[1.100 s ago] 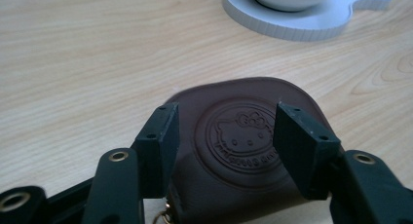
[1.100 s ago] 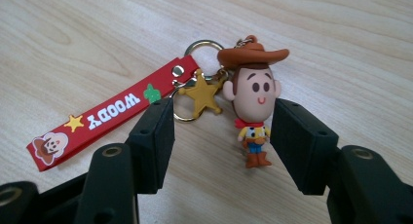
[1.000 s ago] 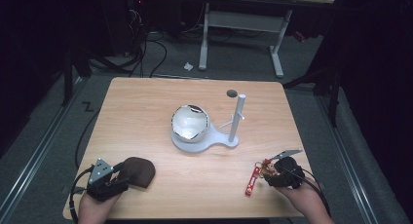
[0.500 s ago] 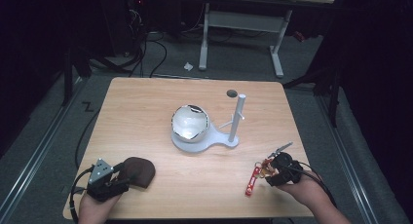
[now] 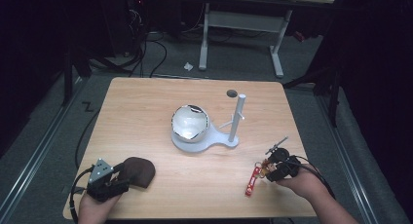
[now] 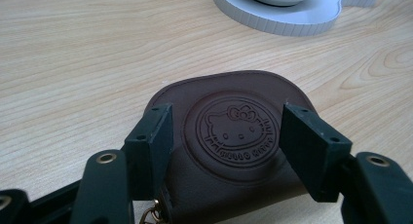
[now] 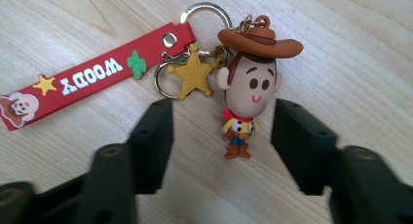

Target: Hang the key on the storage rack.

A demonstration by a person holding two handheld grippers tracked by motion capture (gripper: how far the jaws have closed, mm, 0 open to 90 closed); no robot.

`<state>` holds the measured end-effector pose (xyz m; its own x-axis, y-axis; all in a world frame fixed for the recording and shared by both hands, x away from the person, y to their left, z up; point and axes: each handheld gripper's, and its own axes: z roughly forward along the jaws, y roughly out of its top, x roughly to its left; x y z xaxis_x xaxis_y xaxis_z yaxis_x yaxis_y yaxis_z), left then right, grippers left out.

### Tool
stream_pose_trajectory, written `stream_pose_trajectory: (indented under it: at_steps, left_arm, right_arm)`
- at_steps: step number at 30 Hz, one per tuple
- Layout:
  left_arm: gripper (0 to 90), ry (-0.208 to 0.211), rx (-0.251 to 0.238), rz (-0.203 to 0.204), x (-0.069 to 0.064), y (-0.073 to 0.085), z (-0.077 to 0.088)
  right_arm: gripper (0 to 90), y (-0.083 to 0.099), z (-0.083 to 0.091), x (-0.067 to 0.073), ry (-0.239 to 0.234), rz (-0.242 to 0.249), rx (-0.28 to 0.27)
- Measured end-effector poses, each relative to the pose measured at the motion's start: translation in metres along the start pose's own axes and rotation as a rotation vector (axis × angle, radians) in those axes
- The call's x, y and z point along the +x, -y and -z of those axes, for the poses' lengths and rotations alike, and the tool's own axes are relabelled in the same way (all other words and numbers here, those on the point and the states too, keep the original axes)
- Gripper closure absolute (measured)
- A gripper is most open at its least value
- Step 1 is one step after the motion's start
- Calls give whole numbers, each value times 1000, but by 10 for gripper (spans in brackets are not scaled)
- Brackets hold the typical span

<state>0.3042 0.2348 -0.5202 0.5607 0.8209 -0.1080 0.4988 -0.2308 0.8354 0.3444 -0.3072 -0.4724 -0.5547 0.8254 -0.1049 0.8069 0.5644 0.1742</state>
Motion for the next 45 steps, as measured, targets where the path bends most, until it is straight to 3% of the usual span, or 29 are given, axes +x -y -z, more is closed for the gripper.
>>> stream_pose_trajectory:
  at_steps: [2, 5, 9, 23, 41, 45]
  left_arm:
    - [375, 0, 1, 2, 0, 0, 0]
    - [376, 3, 5, -1, 0, 0, 0]
    - [377, 7, 9, 5, 1, 1, -1]
    - [382, 23, 8, 25, 5, 2, -1]
    - [383, 30, -1, 44, 7, 3, 0]
    - [383, 30, -2, 49, 7, 3, 0]
  right_arm:
    - [553, -1, 1, 1, 25, 2, -10]
    - [587, -4, 1, 0, 39, -15, -20]
    - [629, -7, -3, 2, 57, -1, -13]
    - [587, -12, -9, -3, 72, -12, 13]
    - [658, -18, -20, -5, 59, -11, 27]
    - [657, -17, -20, -6, 53, 11, 13]
